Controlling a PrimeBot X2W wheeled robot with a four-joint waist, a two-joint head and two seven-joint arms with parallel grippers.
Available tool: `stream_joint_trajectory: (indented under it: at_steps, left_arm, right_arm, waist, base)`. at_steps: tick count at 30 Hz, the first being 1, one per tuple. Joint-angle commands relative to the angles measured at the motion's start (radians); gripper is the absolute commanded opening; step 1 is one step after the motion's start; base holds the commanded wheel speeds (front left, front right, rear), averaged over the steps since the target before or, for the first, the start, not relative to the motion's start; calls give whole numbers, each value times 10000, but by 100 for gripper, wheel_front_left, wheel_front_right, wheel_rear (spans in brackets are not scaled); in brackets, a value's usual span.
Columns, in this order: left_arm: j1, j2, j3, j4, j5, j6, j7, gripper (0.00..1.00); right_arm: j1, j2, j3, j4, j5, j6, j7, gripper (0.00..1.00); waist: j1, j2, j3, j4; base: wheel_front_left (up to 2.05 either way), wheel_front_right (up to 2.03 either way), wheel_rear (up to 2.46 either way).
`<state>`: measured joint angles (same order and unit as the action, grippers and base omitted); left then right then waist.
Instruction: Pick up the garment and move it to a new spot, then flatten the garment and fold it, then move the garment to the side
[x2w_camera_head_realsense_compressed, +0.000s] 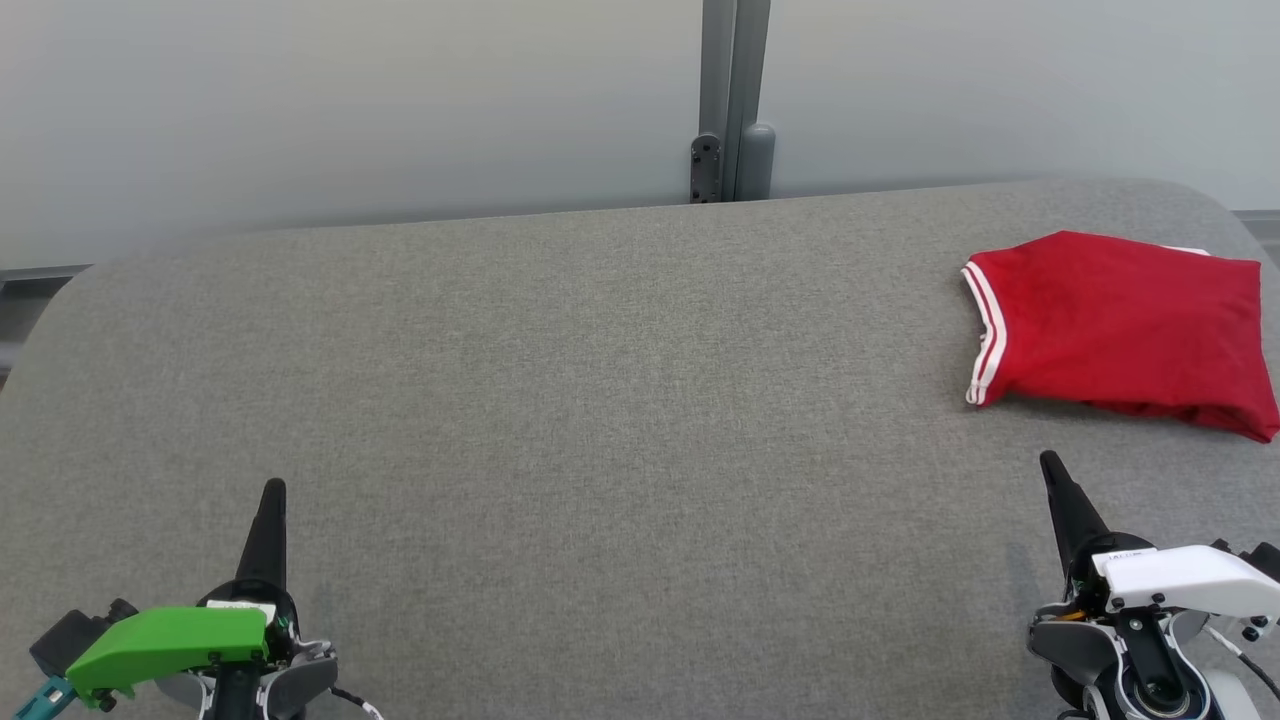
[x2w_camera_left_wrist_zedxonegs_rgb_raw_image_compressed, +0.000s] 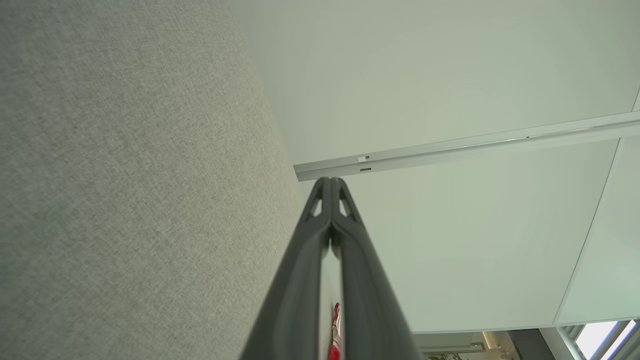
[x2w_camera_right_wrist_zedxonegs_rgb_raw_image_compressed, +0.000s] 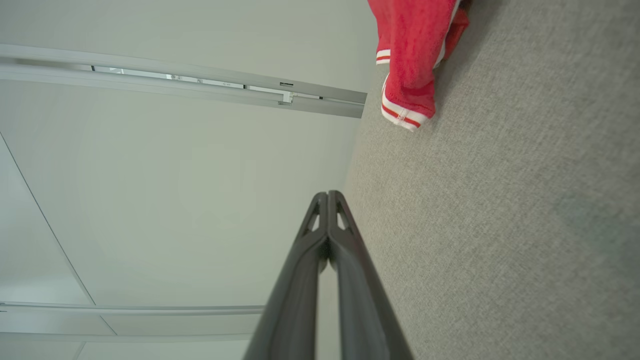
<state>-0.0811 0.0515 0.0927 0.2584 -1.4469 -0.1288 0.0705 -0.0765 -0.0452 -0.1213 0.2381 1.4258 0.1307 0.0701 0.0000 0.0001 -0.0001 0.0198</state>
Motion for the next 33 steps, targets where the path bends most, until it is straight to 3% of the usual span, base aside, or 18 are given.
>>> stream_joint_trajectory:
  at_steps: [1, 24, 33]
  left_arm:
    - [-197, 4, 57, -80, -260, -29, 68, 0]
    - [-357, -11, 252, -152, -1709, -35, 486, 0]
    - [-337, -12, 244, -145, -1665, -35, 479, 0]
  right_arm:
    - [-169, -62, 8, 4, 249, 1, 80, 0]
    - [-380, -75, 81, 87, 1938, 0, 486, 0]
    - [-365, -72, 79, 84, 1902, 0, 478, 0]
  waist:
    - [0, -1, 2, -12]
    - [0, -1, 32, -198]
    - [0, -1, 32, -198]
  base:
    - [0, 0, 0]
    - [0, 0, 0]
    - [0, 0, 0]
